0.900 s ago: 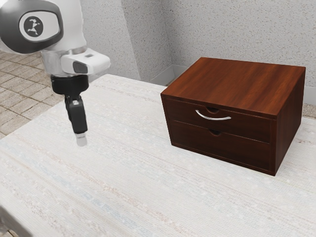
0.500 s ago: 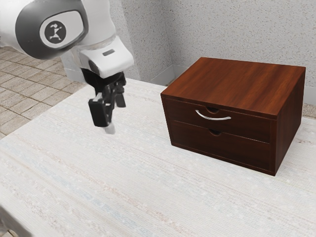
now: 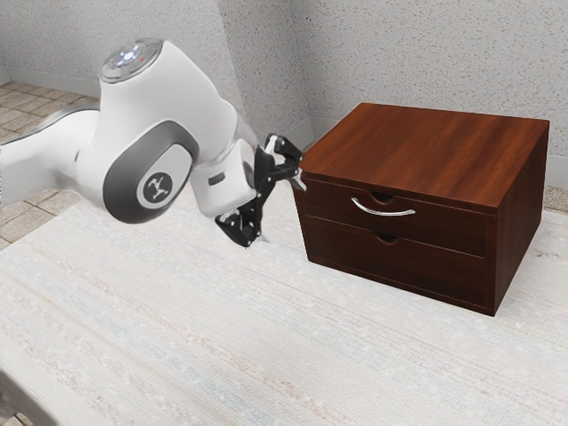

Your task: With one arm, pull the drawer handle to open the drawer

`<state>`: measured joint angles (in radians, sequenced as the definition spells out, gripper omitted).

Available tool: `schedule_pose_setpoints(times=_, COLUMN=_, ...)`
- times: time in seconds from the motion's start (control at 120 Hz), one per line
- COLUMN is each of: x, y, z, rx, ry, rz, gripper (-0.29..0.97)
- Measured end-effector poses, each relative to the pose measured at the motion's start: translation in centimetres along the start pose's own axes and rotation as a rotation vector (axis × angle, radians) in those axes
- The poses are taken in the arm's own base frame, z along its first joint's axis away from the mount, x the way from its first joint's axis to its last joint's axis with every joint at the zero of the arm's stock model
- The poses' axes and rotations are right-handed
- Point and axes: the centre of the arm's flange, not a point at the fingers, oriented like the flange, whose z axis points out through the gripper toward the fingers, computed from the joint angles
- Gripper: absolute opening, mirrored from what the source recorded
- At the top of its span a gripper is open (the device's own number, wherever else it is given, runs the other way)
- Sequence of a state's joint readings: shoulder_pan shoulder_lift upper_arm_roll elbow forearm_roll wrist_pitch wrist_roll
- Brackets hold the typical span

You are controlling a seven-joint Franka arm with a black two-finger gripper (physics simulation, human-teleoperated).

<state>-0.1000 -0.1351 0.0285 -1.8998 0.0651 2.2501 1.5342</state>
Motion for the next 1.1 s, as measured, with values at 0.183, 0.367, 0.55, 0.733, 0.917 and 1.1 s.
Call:
schedule_pose_setpoints(times=0.183, x=-0.5, y=-2.0, z=4.4, rx=0.026, ry=0.044, rz=0.047, gripper=0.54)
schedule_pose_setpoints(times=0.367, x=-0.1, y=-2.9, z=5.4, rx=0.051, ry=0.112, rz=0.038, gripper=0.38)
schedule_pose_setpoints(times=0.55, x=0.9, y=-2.7, z=6.4, rx=0.025, ry=0.18, rz=-0.023, gripper=0.28)
schedule_pose_setpoints(times=0.733, x=3.1, y=-2.4, z=8.0, rx=-0.013, ry=0.213, rz=-0.05, gripper=0.24)
schedule_pose_setpoints(times=0.917, x=6.2, y=-5.8, z=6.3, rx=0.048, ry=0.235, rz=-0.029, gripper=0.23)
schedule_pose_setpoints(times=1.1, x=6.4, y=-7.0, z=7.6, rx=0.047, ry=0.227, rz=-0.037, gripper=0.21)
